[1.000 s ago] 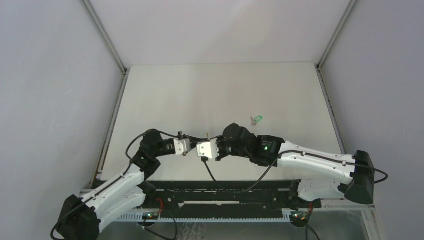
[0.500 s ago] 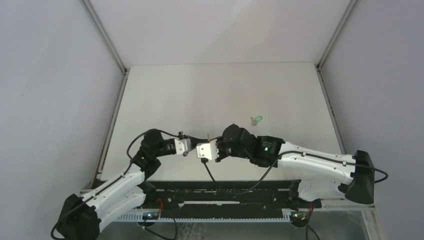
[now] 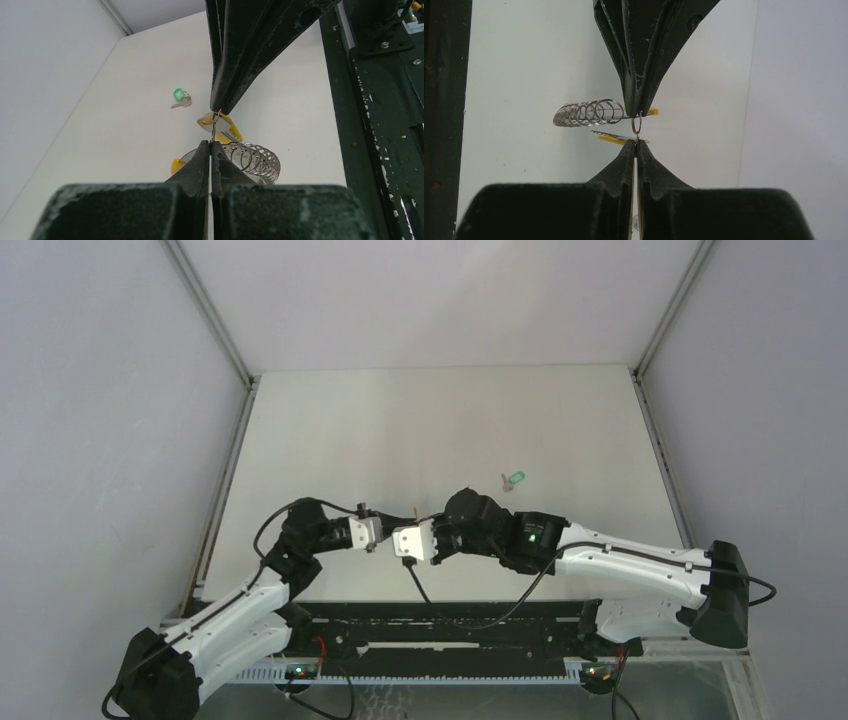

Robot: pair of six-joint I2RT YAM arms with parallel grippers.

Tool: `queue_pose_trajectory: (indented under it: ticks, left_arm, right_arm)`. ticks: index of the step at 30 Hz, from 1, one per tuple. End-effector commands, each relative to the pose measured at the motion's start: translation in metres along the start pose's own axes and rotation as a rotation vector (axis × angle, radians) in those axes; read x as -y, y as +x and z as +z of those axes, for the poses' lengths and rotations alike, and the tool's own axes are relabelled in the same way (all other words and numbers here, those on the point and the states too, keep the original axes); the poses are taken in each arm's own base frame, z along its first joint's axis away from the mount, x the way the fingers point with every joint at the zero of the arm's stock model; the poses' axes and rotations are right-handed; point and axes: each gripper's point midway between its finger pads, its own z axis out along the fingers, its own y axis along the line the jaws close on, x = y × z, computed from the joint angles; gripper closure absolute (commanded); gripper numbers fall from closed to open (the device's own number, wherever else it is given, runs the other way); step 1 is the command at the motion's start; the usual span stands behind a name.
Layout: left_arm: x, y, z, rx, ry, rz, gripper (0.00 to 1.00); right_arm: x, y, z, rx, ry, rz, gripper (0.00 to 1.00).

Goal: Put the keys on the keyring

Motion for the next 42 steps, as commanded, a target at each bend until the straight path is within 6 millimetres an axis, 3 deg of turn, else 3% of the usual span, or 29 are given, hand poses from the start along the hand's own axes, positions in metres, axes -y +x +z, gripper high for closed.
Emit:
queue_pose_trajectory:
  ticks: [1, 15, 31, 42]
  left_arm:
    - [-0.019, -0.036, 0.003, 0.081, -0.03, 0.085, 1.0]
    - [-0.017, -0.044, 0.002, 0.121, -0.032, 0.097, 1.0]
    - [-0.013, -0.047, 0.0, 0.136, -0.016, 0.122, 1.0]
    - [-0.013, -0.042, 0.001, 0.122, -0.019, 0.104, 1.0]
  right_arm:
    - [0.019, -0.03, -0.003, 0.094, 0.034, 0.012, 1.0]
    - [0.014, -0.027, 0.0, 0.106, -0.041, 0.078, 1.0]
    - [0.029, 0.002, -0.005, 0.03, -0.009, 0.177, 1.0]
    - [0.03, -0.018, -0.026, 0.158, -0.005, 0.153, 1.0]
